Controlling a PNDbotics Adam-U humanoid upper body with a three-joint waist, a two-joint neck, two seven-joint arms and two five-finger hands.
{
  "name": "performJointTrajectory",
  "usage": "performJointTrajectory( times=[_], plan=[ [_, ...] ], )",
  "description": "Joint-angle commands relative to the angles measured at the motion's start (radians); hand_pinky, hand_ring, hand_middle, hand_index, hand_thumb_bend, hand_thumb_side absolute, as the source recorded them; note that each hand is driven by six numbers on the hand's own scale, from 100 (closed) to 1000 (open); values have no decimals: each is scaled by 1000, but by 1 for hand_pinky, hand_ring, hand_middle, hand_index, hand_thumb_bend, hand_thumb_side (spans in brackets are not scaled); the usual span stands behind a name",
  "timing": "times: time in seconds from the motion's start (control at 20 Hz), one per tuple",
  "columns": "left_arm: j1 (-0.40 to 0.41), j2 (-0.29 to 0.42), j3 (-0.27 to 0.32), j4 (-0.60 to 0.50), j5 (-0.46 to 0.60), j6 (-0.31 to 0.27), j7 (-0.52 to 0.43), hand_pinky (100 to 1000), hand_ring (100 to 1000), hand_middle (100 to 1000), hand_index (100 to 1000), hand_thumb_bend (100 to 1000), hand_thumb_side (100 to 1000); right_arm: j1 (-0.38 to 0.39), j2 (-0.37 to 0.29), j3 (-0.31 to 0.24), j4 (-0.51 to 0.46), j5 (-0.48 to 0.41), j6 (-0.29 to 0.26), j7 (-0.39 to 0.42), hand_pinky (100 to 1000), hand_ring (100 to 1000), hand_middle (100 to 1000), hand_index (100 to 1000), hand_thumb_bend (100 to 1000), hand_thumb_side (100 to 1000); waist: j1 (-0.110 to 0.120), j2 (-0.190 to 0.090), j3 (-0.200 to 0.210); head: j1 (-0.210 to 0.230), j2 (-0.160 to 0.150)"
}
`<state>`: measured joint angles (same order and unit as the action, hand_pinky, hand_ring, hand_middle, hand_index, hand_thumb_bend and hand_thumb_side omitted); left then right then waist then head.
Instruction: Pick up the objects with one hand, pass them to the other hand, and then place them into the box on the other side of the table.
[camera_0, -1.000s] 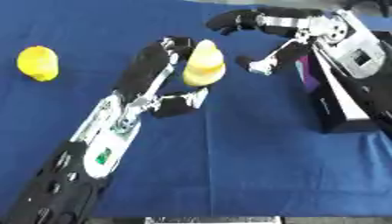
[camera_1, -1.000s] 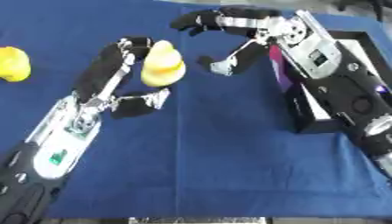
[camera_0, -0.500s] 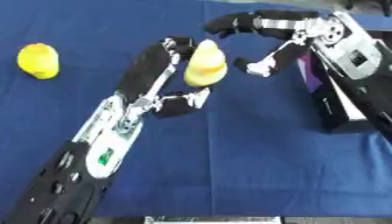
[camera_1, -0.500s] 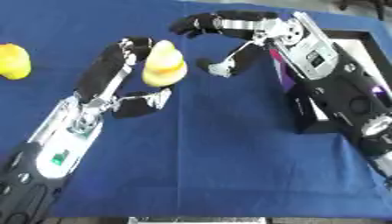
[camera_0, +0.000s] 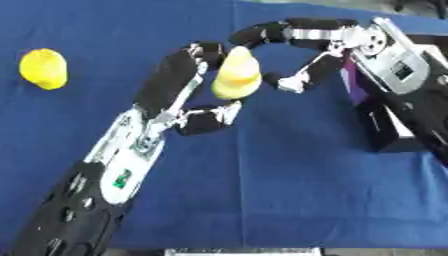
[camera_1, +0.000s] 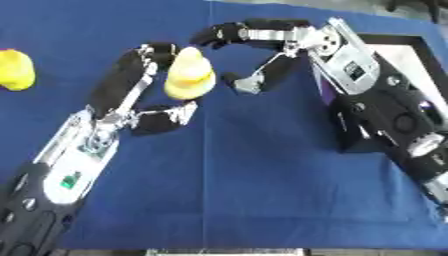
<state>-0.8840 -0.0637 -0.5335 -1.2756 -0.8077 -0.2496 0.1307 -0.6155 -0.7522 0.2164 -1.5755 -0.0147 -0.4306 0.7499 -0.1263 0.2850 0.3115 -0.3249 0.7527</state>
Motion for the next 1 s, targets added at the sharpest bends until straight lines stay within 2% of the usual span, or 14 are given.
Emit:
performJointTrajectory(
  times=[0.05,0.65,1.0],
  plan=[
    [-22,-18,1,-3,-15,-5,5,734,573,504,562,100,194,-8,-28,4,-10,-2,-166,157,958,1000,1000,1000,100,298,-8,-6,-2,-4,-8],
    [-21,-20,8,29,-46,-10,12,733,573,504,561,100,177,3,-36,28,-46,-26,-152,157,959,1000,1000,1000,100,314,-9,-5,-4,-5,-4],
    [-17,-21,9,50,-66,-14,19,732,574,504,562,100,166,12,-48,25,-53,-24,-179,157,960,1000,1000,1000,100,314,-11,-6,-6,-6,1]
  ],
)
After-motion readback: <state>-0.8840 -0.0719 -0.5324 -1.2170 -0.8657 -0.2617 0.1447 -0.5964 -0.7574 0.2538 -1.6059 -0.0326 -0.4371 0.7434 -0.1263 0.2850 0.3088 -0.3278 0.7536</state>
